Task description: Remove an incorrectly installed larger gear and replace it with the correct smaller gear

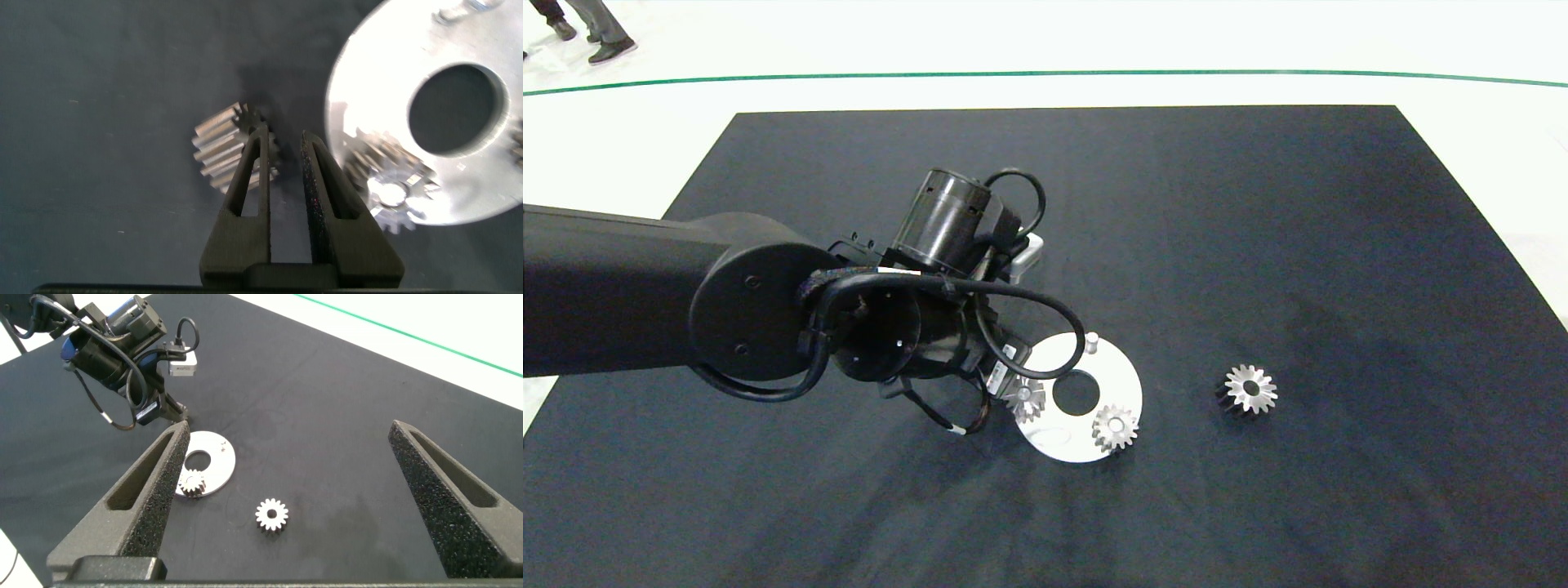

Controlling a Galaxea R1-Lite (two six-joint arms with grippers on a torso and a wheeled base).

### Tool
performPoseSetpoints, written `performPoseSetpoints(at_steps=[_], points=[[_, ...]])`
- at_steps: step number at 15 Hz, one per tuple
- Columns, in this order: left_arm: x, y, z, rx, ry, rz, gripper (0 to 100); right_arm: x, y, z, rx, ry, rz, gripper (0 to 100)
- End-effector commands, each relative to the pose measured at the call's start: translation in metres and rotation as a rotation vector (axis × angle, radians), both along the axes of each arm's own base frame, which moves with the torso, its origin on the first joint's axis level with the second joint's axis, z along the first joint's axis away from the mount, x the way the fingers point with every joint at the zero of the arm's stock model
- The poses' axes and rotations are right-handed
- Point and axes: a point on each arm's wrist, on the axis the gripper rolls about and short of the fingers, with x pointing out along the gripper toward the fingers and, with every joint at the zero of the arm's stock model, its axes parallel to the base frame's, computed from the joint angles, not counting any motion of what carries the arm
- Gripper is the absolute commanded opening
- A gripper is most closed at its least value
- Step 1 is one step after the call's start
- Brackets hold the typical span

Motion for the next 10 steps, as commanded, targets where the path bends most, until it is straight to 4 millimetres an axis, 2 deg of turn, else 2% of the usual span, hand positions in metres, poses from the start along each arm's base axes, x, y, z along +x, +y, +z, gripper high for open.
performPoseSetpoints(at_steps=[1,10], points=[[-0.0001,0.0012,0.0008,0.01,-0.005,-0.001,19,-0.0005,-0.0004,0.0004,0.0,-0.004,0.0,100],[-0.0062,0.0063,0.0072,0.058,-0.053,0.038,19,-0.0005,-0.0002,0.0,-0.002,-0.004,0.004,100]])
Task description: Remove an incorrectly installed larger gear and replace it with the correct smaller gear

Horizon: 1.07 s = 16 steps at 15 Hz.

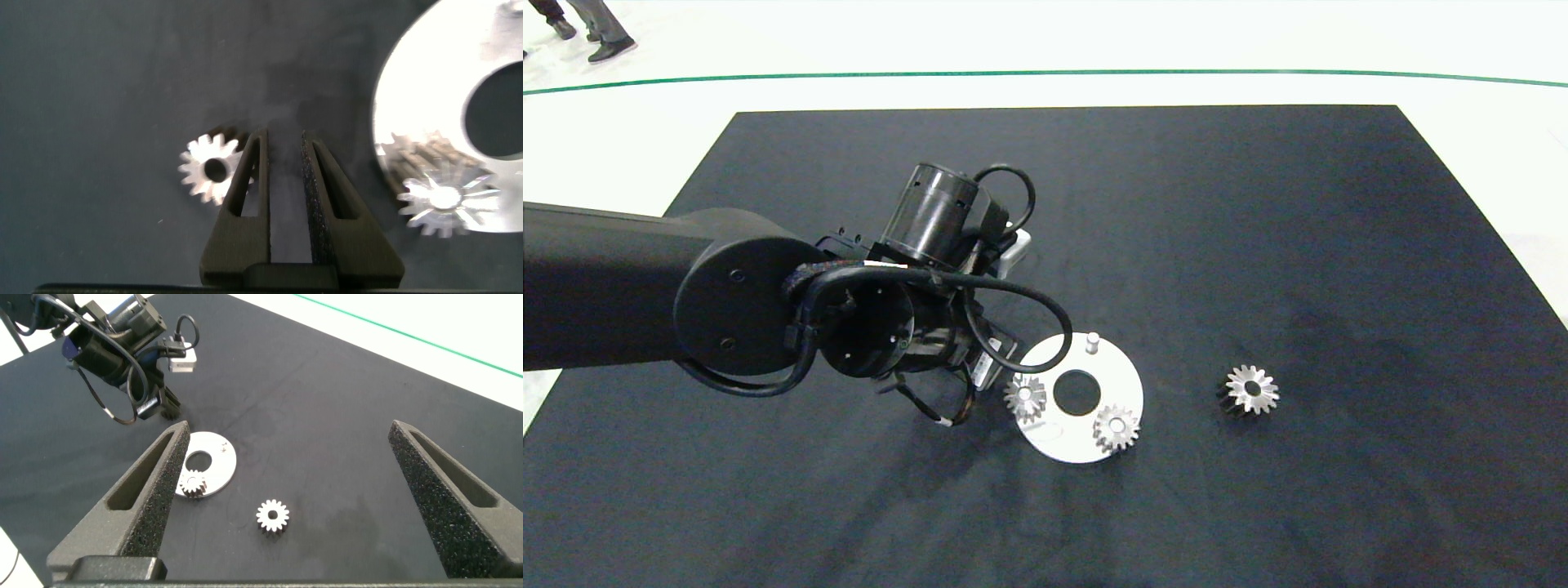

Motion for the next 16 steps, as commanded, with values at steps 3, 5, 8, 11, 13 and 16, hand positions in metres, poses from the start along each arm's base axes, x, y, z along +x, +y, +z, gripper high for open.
performPoseSetpoints(at_steps=[3,5,8,11,13,16], points=[[-0.001,0.006,0.003,0.049,-0.04,0.057,19,0.0,0.0,0.0,-0.001,-0.004,0.0,100],[0.002,0.011,0.002,0.069,-0.046,0.098,15,0.0,0.0,0.0,-0.003,-0.002,0.0,100],[0.001,0.012,0.003,0.064,-0.049,0.103,9,0.0,0.0,0.0,-0.004,0.0,0.0,100],[-0.002,0.014,0.008,0.046,-0.057,0.109,7,0.0,0.0,-0.001,-0.005,0.001,0.0,100],[-0.003,0.015,0.01,0.04,-0.063,0.11,100,0.001,0.001,-0.001,-0.006,0.002,0.0,100],[-0.003,0.014,0.009,0.008,-0.054,0.135,100,0.001,0.001,-0.001,-0.007,0.003,0.0,100]])
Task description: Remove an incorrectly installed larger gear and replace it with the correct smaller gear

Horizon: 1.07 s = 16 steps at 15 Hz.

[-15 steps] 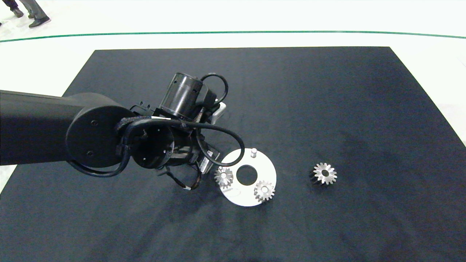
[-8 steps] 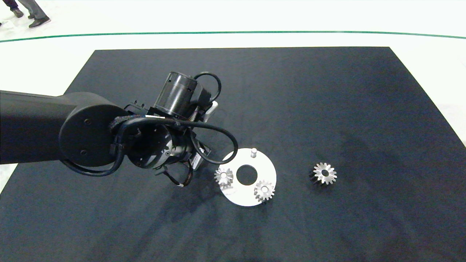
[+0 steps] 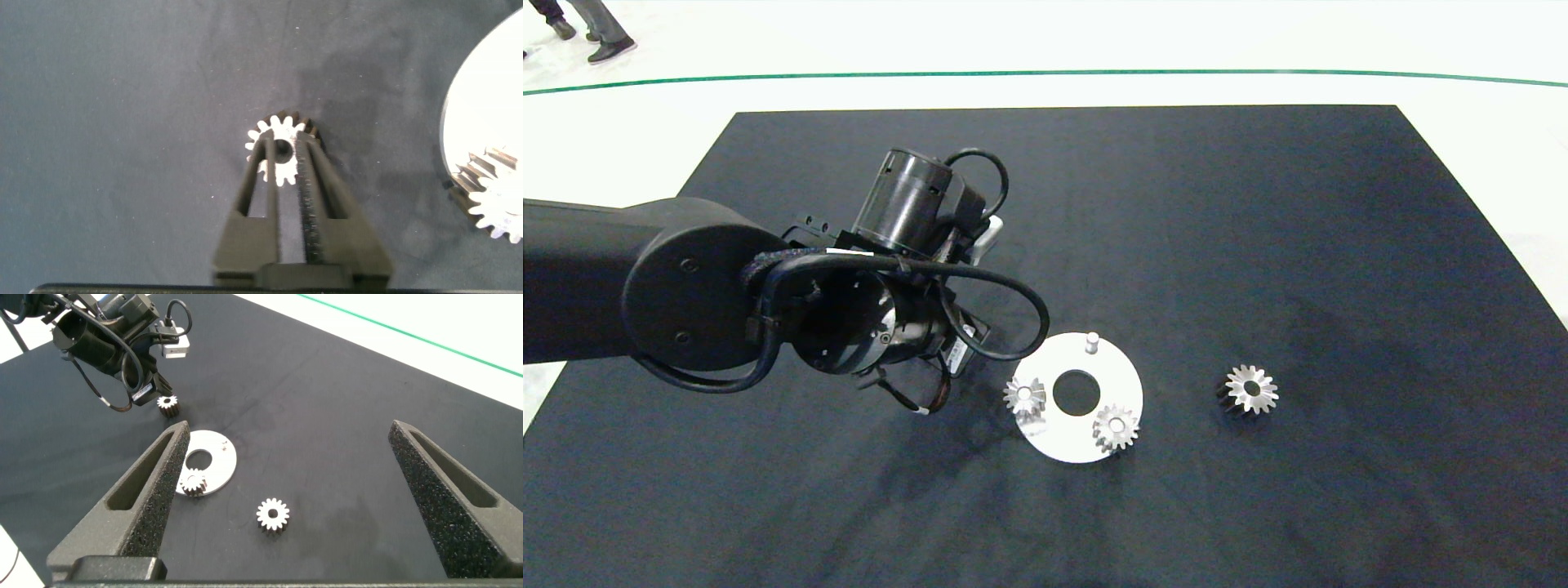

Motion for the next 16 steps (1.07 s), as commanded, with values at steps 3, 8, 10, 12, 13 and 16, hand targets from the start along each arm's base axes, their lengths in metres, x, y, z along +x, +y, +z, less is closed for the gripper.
performPoseSetpoints(at_steps=[3,8,10,12,13,16], points=[[0.001,-0.002,-0.002,-0.072,0.011,0.053,100,0.001,0.001,-0.002,-0.01,0.003,0.005,100],[0.007,-0.002,-0.011,-0.105,0.036,0.102,100,0.002,0.001,-0.003,-0.016,0.004,0.005,100],[0.009,0.002,-0.013,-0.107,0.04,0.12,100,0.002,0.001,-0.003,-0.017,0.005,0.005,100],[0.014,0.008,-0.015,-0.105,0.044,0.145,100,0.001,0.001,-0.003,-0.018,0.002,0.004,100],[0.017,0.01,-0.017,-0.105,0.05,0.154,100,0.001,0.001,-0.003,-0.018,0.002,0.004,100],[0.022,0.013,-0.021,-0.135,0.062,0.192,96,0.001,0.001,-0.003,-0.018,0.002,0.004,100]])
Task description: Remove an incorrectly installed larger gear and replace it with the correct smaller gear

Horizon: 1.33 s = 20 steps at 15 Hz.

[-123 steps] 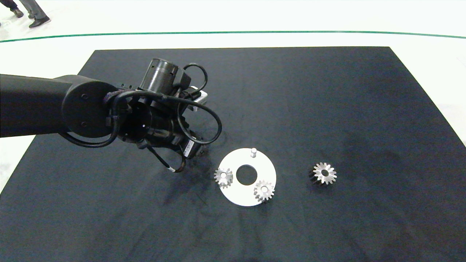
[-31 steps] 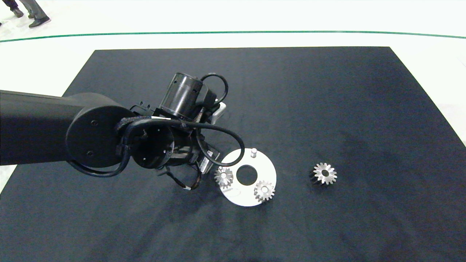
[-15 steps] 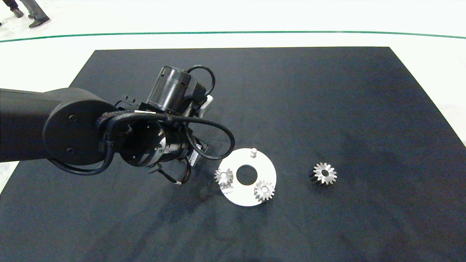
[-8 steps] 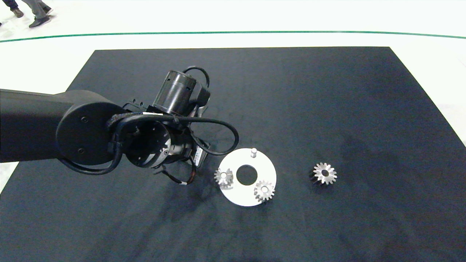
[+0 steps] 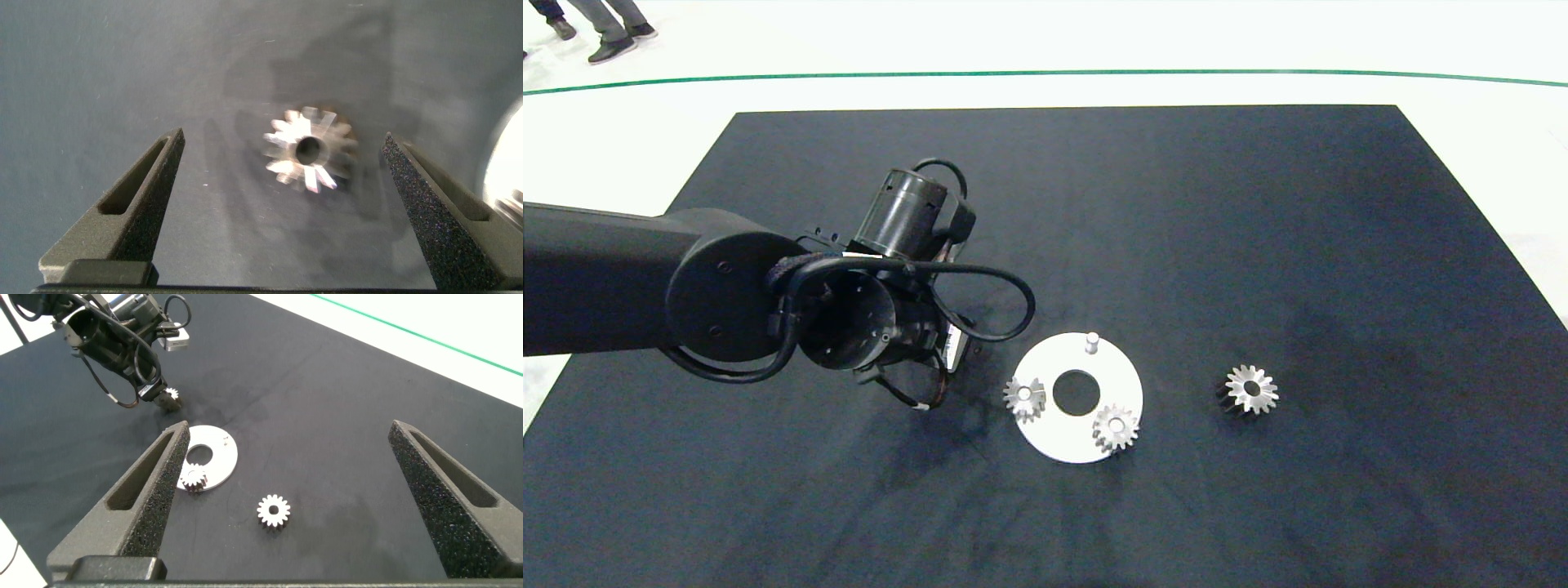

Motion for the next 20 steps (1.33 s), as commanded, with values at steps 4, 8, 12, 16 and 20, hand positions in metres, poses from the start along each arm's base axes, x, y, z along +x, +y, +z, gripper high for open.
performPoseSetpoints(at_steps=[4,8,12,16,20], points=[[0.003,0.001,-0.004,-0.042,0.007,0.047,89,0.0,0.0,0.0,-0.005,-0.002,0.0,100],[0.003,-0.001,-0.005,-0.089,0.006,0.078,80,0.001,0.001,0.0,-0.006,-0.001,0.0,100],[0.0,-0.006,-0.006,-0.108,0.009,0.075,72,0.001,0.001,-0.002,-0.009,0.003,0.0,100],[0.001,-0.008,-0.013,-0.103,0.025,0.084,65,0.001,0.001,-0.001,-0.008,0.002,0.001,100],[0.0,-0.011,-0.014,-0.102,0.028,0.076,56,0.001,0.001,-0.002,-0.009,0.003,0.0,100]])
